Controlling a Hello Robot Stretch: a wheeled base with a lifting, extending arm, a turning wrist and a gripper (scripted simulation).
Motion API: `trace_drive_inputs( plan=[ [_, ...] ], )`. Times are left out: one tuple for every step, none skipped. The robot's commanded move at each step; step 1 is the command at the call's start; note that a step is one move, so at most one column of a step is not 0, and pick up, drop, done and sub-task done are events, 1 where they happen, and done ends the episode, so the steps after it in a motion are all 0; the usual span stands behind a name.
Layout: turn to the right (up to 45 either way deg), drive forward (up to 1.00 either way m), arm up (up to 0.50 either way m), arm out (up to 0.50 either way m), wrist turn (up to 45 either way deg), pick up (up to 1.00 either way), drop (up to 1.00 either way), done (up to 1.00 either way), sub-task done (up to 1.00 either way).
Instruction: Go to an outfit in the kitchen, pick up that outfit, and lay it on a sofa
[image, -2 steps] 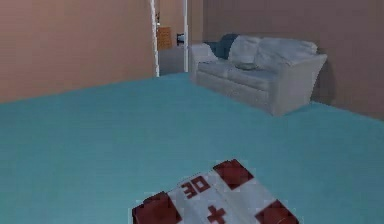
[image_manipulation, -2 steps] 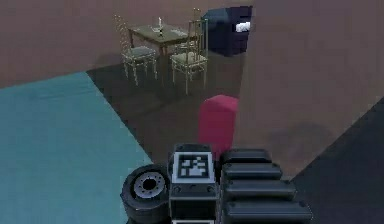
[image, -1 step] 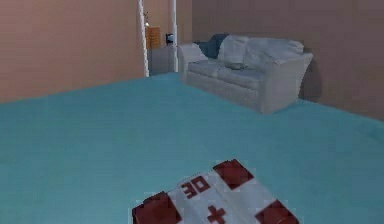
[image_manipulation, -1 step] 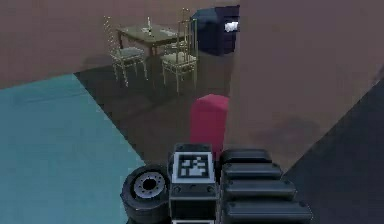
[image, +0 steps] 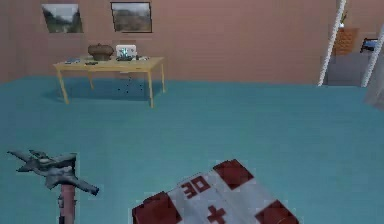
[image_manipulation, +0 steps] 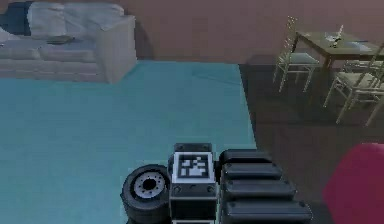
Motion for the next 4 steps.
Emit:
trace_drive_inputs(
  plan=[
    [-45.0, 0.0, 0.0, 0.0, 0.0, 0.0, 0.0, 0.0, 0.0],
    [-45.0, 0.0, 0.0, 0.0, 0.0, 0.0, 0.0, 0.0, 0.0],
    [-36.0, 0.0, 0.0, 0.0, 0.0, 0.0, 0.0, 0.0, 0.0],
    [-3.0, 0.0, 0.0, 0.0, 0.0, 0.0, 0.0, 0.0, 0.0]
  ],
)
